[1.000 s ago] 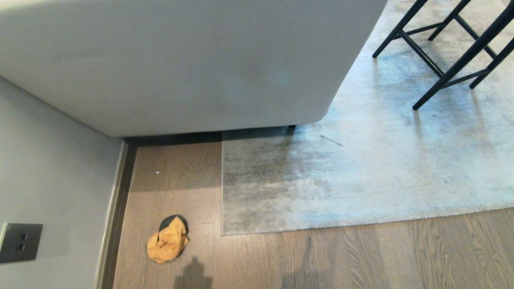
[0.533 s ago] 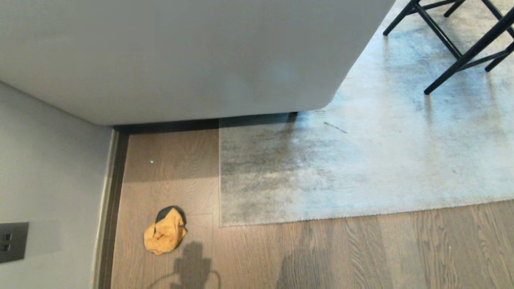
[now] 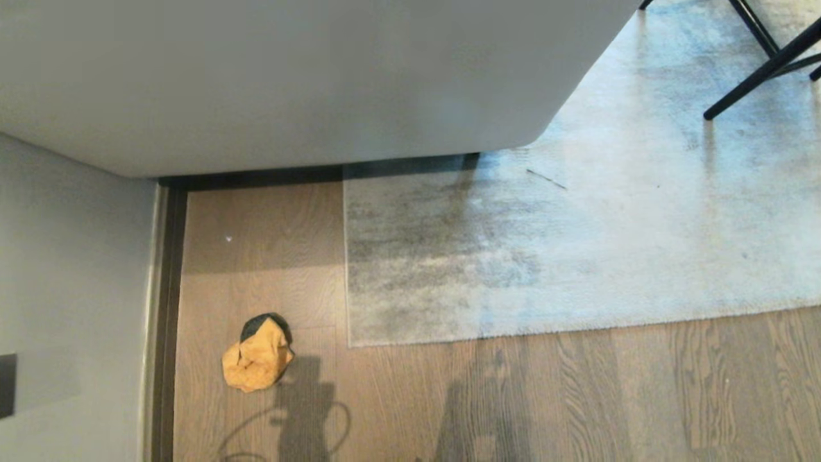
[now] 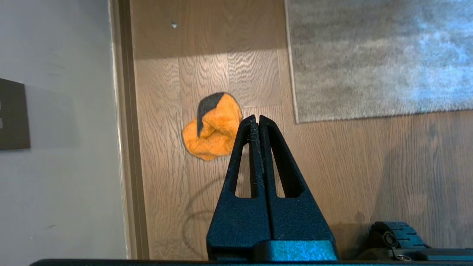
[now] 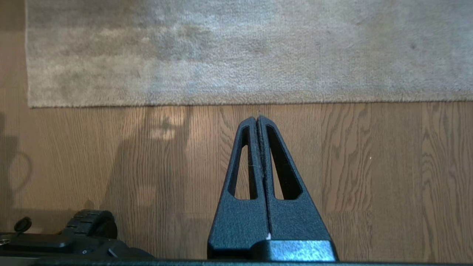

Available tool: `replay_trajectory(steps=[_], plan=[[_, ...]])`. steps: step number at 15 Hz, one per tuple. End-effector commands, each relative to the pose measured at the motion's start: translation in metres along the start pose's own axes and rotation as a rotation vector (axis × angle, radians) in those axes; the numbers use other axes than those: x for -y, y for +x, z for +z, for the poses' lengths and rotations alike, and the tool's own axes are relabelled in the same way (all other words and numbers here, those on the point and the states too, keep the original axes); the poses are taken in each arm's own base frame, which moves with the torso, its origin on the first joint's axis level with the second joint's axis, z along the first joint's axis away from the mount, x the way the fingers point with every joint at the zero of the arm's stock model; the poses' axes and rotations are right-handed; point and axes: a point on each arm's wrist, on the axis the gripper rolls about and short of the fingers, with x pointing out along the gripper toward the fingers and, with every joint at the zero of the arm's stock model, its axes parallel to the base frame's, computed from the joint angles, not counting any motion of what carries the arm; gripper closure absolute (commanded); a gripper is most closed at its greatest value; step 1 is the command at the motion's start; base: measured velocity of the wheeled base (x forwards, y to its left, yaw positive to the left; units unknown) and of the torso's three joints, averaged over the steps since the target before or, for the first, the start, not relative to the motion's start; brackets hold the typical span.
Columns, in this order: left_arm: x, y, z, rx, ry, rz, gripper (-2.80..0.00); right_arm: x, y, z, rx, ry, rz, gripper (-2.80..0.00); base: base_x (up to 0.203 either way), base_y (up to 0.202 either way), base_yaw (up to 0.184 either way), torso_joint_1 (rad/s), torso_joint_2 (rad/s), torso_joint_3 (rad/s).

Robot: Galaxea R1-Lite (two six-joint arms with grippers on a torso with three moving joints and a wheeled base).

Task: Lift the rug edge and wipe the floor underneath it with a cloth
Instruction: Pick up the rag

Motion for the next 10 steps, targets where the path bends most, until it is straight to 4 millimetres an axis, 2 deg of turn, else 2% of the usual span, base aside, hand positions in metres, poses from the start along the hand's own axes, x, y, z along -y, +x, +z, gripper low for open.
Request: replay_trajectory(steps=[1,10], plan=[[0.0000,0.0000,0.0000,0.000,0.000,0.000,0.00,0.0000,0.0001,0.0000,-0.001,-0.001,0.001,0.00,0.000,0.000,0.000,-0.001,0.01,-0.197],[0.0000,0.0000,0.0000,0.000,-0.001,0.000,0.00,0.0000,0.0001,0.0000,-0.001,-0.001,0.001,0.00,0.000,0.000,0.000,0.003,0.00,-0.197]])
